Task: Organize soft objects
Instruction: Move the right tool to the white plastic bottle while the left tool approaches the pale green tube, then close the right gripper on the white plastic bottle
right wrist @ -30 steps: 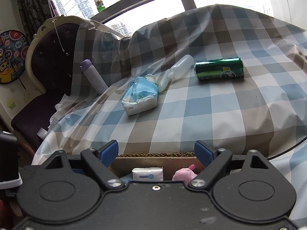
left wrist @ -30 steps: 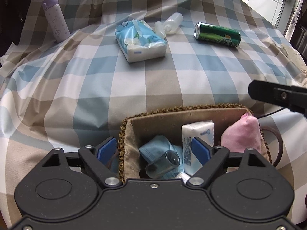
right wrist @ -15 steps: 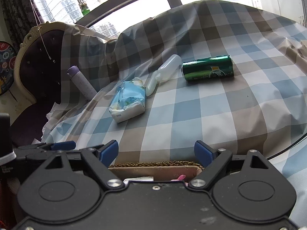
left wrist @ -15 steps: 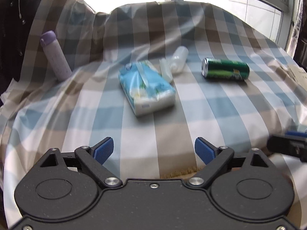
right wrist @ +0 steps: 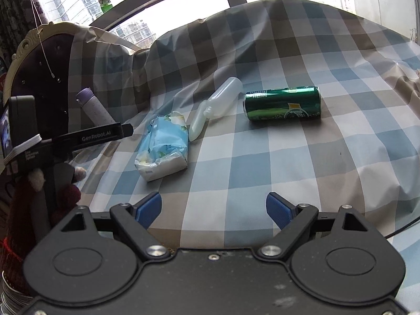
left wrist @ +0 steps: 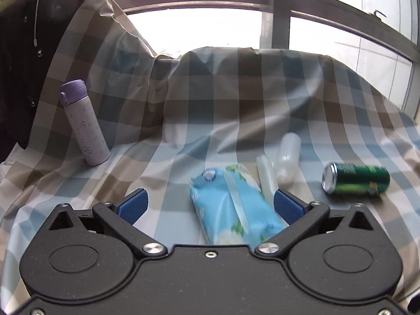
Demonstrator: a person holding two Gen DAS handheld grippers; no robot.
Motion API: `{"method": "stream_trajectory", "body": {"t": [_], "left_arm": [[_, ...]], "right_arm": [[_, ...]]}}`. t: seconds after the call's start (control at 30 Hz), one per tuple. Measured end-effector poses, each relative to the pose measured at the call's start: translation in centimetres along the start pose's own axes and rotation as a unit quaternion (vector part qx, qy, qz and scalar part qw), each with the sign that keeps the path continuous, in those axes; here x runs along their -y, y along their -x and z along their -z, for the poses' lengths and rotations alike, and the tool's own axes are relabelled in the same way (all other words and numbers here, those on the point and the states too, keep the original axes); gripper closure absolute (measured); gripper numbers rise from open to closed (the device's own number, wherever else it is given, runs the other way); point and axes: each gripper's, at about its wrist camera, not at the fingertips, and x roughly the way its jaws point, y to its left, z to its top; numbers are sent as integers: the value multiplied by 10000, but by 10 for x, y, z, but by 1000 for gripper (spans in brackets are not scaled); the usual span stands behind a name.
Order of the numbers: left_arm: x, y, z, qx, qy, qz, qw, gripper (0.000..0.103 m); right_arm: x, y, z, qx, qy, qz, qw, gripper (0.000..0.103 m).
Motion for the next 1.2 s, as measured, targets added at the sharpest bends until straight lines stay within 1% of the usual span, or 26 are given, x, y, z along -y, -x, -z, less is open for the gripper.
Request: {"method": "stream_trajectory", "body": {"t": [0.07,0.13,0.17,0.23,0.33,0.4,0.53,0.63,0.73,0.87,0.97,1.1,1.2], "left_arm": [[-3,-12,-6,9,67,-22,10000,4],[-4,-24,-5,-32,25,-31,10000,4],[-4,-30,-3,-81,3,-118,9999,4],[-5,-39,0,-315,27,-364,9988,6],[-14,-42,-1,-516,261,-122,9982,6],[-17,-42,-1,-528,296,-164,9980,6],[-23,-48,-4,-601,383,-313,9970,6],[-26,-51,-5,-683,467,-265,9962,6],[-24,-51,-5,-667,402,-280,9966,6],[-18,-50,-6,-588,217,-321,9975,5],[-19,-51,-7,-594,215,-344,9974,5],[-24,-53,-8,-662,391,-216,9968,5],[-25,-53,-9,-643,431,-235,9967,5]], "right_arm": [[-1,-7,-10,-40,27,2,10000,16],[-2,-16,-20,-96,19,-15,10000,16],[-3,-22,-26,-134,18,-25,9999,17],[-4,-32,-36,-199,45,-62,9998,25],[-8,-50,-52,-191,171,-1,9997,25],[-12,-62,-64,-157,292,91,9994,26],[-18,-90,-95,-78,408,115,9991,26],[-22,-115,-123,25,453,193,9988,26],[-29,-148,-154,72,560,354,9978,26],[-29,-199,-187,-138,358,480,9981,27],[-24,-235,-202,-300,140,722,9968,27],[-22,-273,-208,-537,102,962,9939,28],[-19,-295,-207,-701,47,1193,9904,32]]}}
